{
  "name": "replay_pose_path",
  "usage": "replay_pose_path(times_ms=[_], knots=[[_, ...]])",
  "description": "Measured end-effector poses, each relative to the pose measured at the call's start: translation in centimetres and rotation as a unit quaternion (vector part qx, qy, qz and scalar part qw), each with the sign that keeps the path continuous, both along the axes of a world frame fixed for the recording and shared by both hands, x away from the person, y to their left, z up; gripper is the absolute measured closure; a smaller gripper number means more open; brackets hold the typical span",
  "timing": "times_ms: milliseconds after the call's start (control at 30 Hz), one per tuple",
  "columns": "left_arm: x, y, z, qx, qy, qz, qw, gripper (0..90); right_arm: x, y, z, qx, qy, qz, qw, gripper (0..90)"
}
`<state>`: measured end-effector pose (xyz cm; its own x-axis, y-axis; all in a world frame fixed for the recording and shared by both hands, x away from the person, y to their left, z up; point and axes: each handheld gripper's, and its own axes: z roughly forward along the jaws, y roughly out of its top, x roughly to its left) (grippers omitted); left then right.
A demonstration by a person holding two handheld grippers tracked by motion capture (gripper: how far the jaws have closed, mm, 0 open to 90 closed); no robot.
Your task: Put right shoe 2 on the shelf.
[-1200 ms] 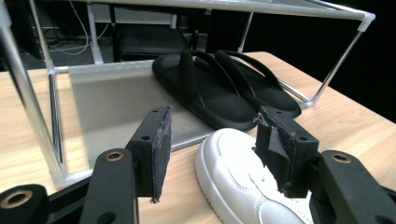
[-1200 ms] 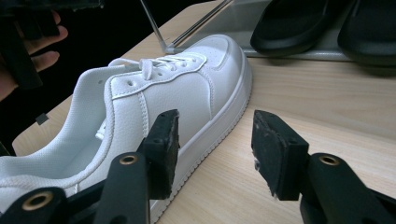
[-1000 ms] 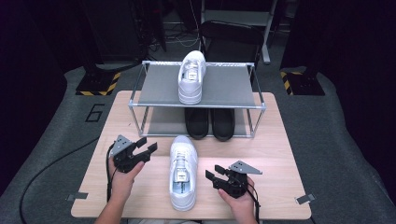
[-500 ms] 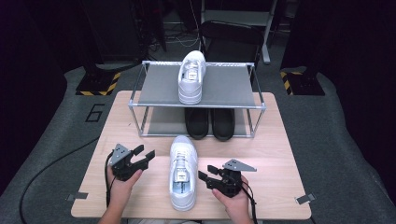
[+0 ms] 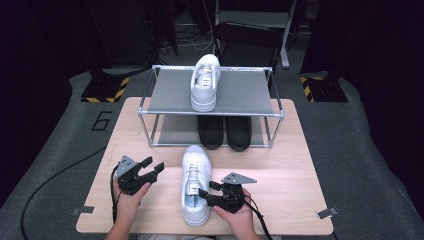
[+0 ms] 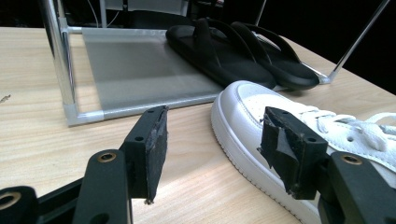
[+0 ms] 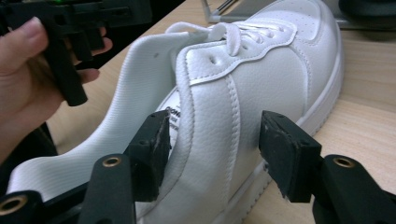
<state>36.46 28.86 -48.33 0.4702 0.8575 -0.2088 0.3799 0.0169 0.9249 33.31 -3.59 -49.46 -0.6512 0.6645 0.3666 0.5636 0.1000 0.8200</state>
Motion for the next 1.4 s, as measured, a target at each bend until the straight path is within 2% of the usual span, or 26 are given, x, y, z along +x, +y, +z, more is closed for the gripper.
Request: replay_pose_path(times_ms=[100,167,200,233,300,333,433,467,500,633,667,733,900,933,967,1000,1100,1233,1300,1400], knots=[[0.0,0.1,-0.1,-0.006,0.003,0.004,1.0000,41.3,0.4,-0.3,0.4,0.006,0.012,0.001,0.9999,51.4],[0.1,0.3,-0.2,-0.010,0.006,0.007,0.9999,41.3,0.7,-0.7,0.8,0.009,0.031,0.006,0.9995,55.5],[0.1,0.3,-0.2,-0.010,0.006,0.007,0.9999,41.3,0.7,-0.7,0.8,0.009,0.031,0.006,0.9995,55.5],[0.1,0.3,-0.2,-0.012,0.006,0.010,0.9999,41.3,0.9,-1.2,1.0,0.004,0.026,0.001,0.9997,60.4],[0.1,0.5,-0.3,-0.017,0.007,0.013,0.9998,41.3,1.2,-1.8,1.1,-0.001,0.021,-0.011,0.9997,63.6],[0.1,0.6,-0.3,-0.018,0.008,0.011,0.9997,41.3,1.5,-2.4,1.3,-0.003,0.025,-0.019,0.9995,64.5],[0.2,0.8,-0.3,-0.021,0.010,0.015,0.9996,41.3,2.4,-3.5,1.5,-0.009,0.022,-0.027,0.9993,64.4],[0.2,0.8,-0.4,-0.024,0.009,0.016,0.9995,41.3,3.1,-4.3,1.6,-0.008,0.031,-0.024,0.9992,63.1],[0.2,0.7,-0.4,-0.029,0.011,0.020,0.9993,41.3,3.3,-4.5,1.6,-0.004,0.051,-0.017,0.9985,61.8],[0.3,0.7,-0.5,-0.035,0.017,0.026,0.9989,41.3,3.2,-4.3,1.6,-0.013,0.046,-0.010,0.9988,58.8],[0.3,0.8,-0.5,-0.036,0.018,0.027,0.9988,41.4,3.1,-4.2,1.6,-0.018,0.034,-0.009,0.9992,58.7],[0.3,0.8,-0.5,-0.035,0.018,0.026,0.9989,41.3,2.9,-4.2,1.7,-0.022,0.033,-0.015,0.9991,57.0],[0.2,0.9,-0.5,-0.036,0.018,0.026,0.9988,41.3,2.9,-4.3,1.2,-0.017,0.053,-0.010,0.9984,56.8],[0.2,0.9,-0.5,-0.037,0.018,0.028,0.9988,41.3,3.0,-4.4,1.1,-0.020,0.051,-0.007,0.9985,56.8],[0.2,0.9,-0.5,-0.037,0.017,0.029,0.9987,41.3,3.1,-4.3,0.9,-0.031,0.064,-0.007,0.9974,56.8],[0.2,1.0,-0.5,-0.037,0.015,0.030,0.9988,41.3,3.1,-4.3,0.9,-0.031,0.064,-0.007,0.9974,56.8],[0.2,1.1,-0.5,-0.039,0.018,0.032,0.9986,41.3,3.3,-4.5,0.6,-0.014,0.079,0.000,0.9968,57.5],[0.3,1.3,-0.5,-0.040,0.019,0.031,0.9986,41.2,3.4,-4.5,0.4,-0.012,0.076,0.002,0.9970,57.8],[0.3,1.3,-0.6,-0.042,0.019,0.034,0.9984,41.2,3.4,-4.6,0.3,-0.009,0.084,0.002,0.9964,58.0],[0.3,1.3,-0.6,-0.042,0.019,0.035,0.9983,41.1,3.6,-4.5,0.2,-0.010,0.084,0.003,0.9964,58.7]])
